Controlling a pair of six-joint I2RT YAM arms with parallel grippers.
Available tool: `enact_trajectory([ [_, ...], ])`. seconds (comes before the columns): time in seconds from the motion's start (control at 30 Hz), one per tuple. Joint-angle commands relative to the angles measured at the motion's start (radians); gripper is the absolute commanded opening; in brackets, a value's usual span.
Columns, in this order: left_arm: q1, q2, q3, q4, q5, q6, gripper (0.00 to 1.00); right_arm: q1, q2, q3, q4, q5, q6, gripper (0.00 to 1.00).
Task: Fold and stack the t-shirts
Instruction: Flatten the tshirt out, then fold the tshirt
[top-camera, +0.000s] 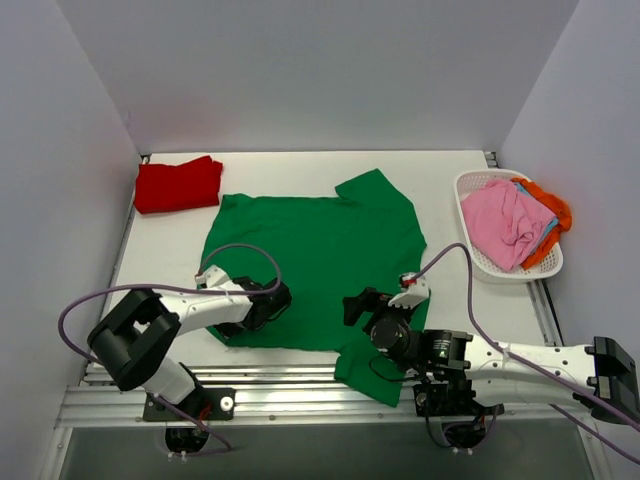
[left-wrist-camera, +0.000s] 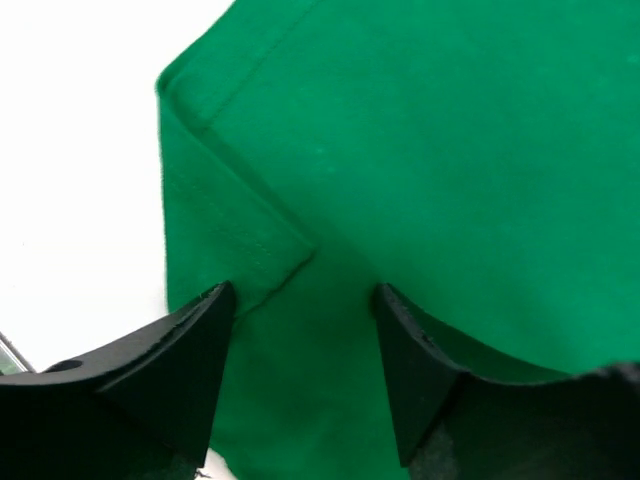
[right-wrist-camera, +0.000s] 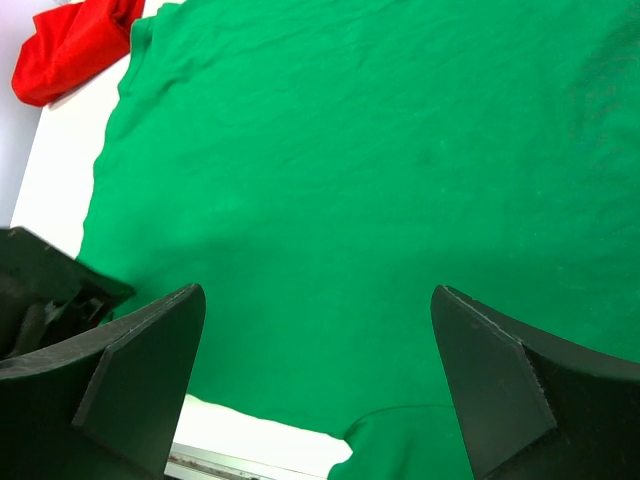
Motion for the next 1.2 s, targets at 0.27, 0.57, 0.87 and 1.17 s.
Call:
enact_trajectory([
  [0.27,-0.041,-0.087,-0.053,-0.092,0.053,-0.199,0.59,0.007,-0.009,-0.027,0.060,-0.042,-0.036,0.91],
  [0.57,-0.041,-0.108,-0.071,-0.111,0.061,-0.245,0.38,0.007,-0.010,-0.053,0.112,-0.103,-0.062,0.91],
  [0.87,-0.065,-0.073,-0.051,-0.148,0.049,-0.311,0.06,0.005,0.019,-0.053,0.112,-0.096,-0.059,0.91],
  [1.17,-0.213,-0.027,0.091,-0.385,-0.034,-0.391,0.02,0.005,0.046,-0.030,0.071,-0.042,-0.039,0.91],
])
